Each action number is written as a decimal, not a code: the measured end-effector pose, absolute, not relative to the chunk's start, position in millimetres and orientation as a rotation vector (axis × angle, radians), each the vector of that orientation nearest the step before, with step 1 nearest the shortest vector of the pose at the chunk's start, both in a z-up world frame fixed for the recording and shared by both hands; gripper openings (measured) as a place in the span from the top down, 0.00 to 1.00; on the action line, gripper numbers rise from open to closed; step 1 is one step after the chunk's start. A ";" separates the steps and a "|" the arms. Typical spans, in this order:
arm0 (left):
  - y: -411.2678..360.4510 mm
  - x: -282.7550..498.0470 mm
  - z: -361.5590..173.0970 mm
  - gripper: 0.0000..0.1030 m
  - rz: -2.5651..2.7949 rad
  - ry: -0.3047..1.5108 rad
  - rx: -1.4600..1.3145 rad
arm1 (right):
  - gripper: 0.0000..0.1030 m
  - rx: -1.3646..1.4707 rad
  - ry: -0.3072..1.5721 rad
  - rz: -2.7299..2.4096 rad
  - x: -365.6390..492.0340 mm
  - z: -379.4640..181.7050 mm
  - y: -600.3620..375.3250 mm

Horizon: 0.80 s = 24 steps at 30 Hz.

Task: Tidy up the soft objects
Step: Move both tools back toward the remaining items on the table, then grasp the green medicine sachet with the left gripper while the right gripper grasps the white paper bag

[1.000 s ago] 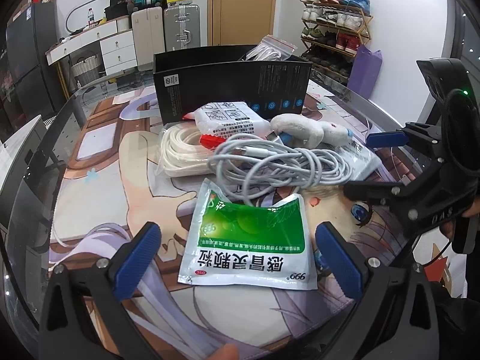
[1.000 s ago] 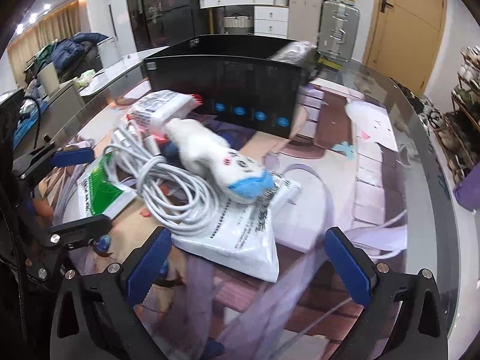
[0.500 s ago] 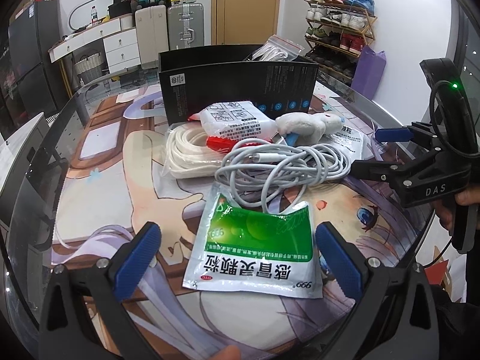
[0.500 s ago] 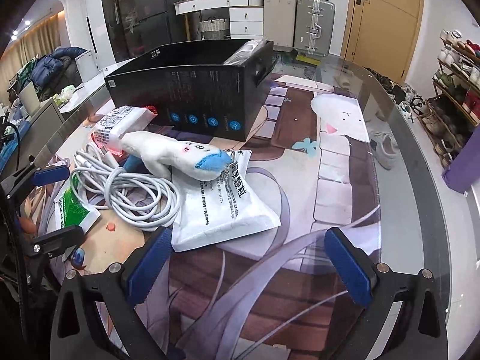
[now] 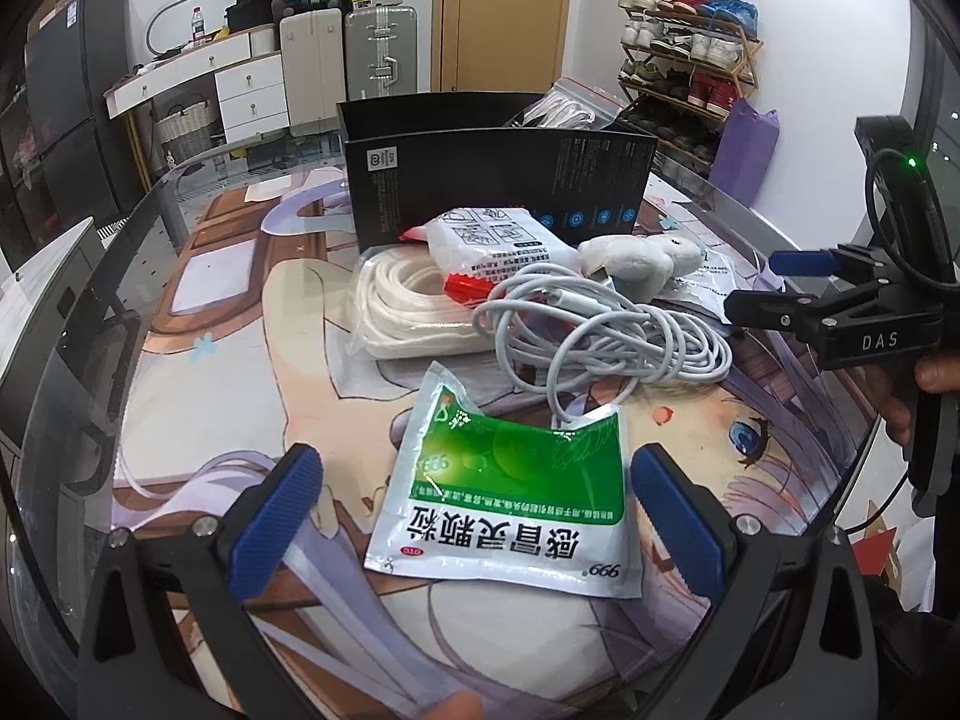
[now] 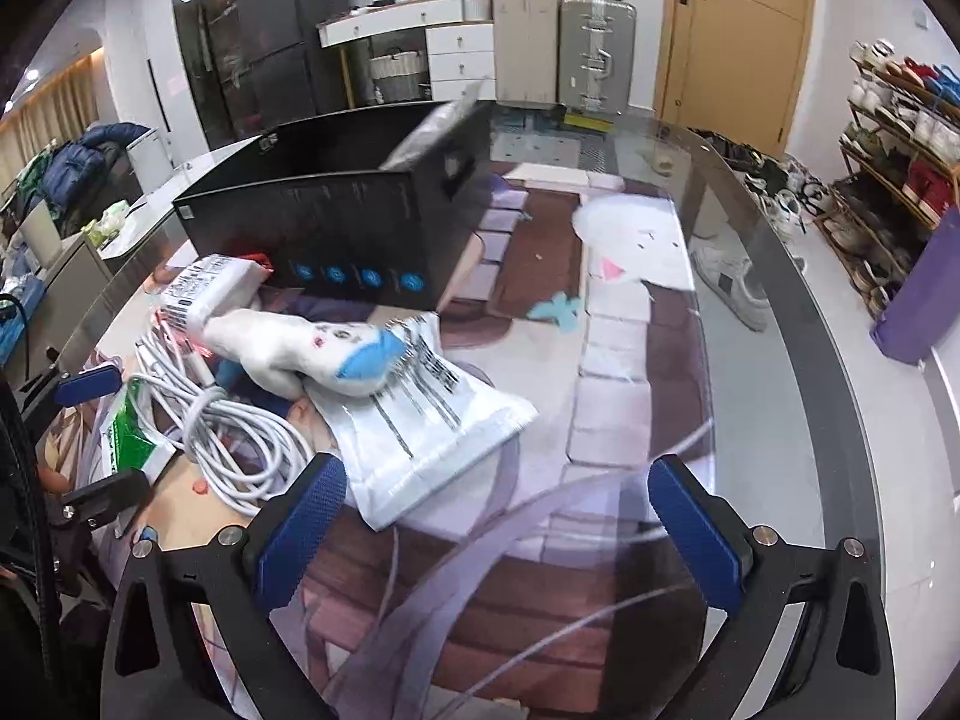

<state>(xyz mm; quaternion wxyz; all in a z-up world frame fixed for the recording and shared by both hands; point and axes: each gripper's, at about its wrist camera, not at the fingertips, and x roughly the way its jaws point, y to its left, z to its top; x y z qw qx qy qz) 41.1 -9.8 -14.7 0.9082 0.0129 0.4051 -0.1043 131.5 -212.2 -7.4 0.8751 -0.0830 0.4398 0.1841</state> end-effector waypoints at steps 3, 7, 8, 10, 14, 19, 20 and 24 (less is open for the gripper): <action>-10.9 40.9 -15.3 0.00 -0.217 0.839 0.039 | 0.00 -0.199 0.894 0.401 132.3 -5.3 -202.2; -10.5 40.5 -15.0 0.00 -0.222 0.838 0.039 | 0.00 -0.218 0.908 0.412 137.8 -9.8 -192.6; -10.2 40.4 -15.0 0.00 -0.223 0.837 0.039 | 0.00 -0.217 0.909 0.415 139.8 -10.7 -191.3; -10.5 40.5 -15.1 0.00 -0.224 0.837 0.041 | 0.01 -0.208 0.914 0.423 145.2 -12.9 -189.5; -11.0 40.8 -14.9 0.00 -0.227 0.839 0.047 | 0.08 -0.193 0.923 0.459 153.2 -15.3 -186.8; -9.8 41.0 -14.8 0.00 -0.232 0.838 0.043 | 0.18 -0.228 0.917 0.501 153.2 -14.8 -179.6; -9.8 41.1 -14.8 0.00 -0.232 0.838 0.043 | 0.19 -0.242 0.915 0.505 151.7 -14.9 -178.5; -9.3 41.0 -14.6 0.00 -0.231 0.838 0.045 | 0.25 -0.239 0.910 0.502 144.7 -13.9 -182.9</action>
